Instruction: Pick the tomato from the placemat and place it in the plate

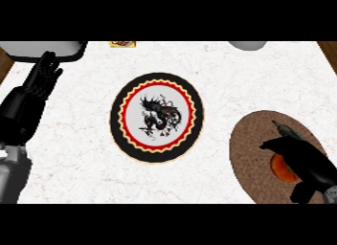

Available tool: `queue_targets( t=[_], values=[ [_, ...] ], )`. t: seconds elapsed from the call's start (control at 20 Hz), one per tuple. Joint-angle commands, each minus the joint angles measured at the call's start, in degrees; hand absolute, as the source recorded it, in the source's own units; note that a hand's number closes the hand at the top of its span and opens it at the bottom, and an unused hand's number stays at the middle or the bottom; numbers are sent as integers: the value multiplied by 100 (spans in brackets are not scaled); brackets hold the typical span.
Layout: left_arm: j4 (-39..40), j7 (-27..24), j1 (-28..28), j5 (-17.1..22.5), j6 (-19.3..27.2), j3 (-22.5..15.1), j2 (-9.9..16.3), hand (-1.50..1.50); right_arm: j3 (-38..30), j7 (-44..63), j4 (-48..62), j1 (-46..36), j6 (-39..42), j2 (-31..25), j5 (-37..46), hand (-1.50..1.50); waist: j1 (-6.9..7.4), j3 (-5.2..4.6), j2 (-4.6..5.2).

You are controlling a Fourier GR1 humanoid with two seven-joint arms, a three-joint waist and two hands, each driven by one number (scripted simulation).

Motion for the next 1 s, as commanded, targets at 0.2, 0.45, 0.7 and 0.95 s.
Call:
queue_targets(
  t=[0.2,0.45,0.7,0.95],
  values=[
    [187,-26,-91,159,-244,323,127,0,-387,-767,85,12,-1590,258,109,150,-18,25,4],
    [87,-23,196,72,-101,357,107,0,-932,1326,-473,1060,-1637,823,411,150,-349,6,-82],
    [97,-22,341,57,-56,542,238,0,-1609,3126,-702,2179,-1915,1479,700,150,-656,-19,-111],
    [-186,-15,364,-26,0,329,60,0,-500,4071,-2928,3072,-1847,2551,1409,150,-317,-12,-74]
  ],
)
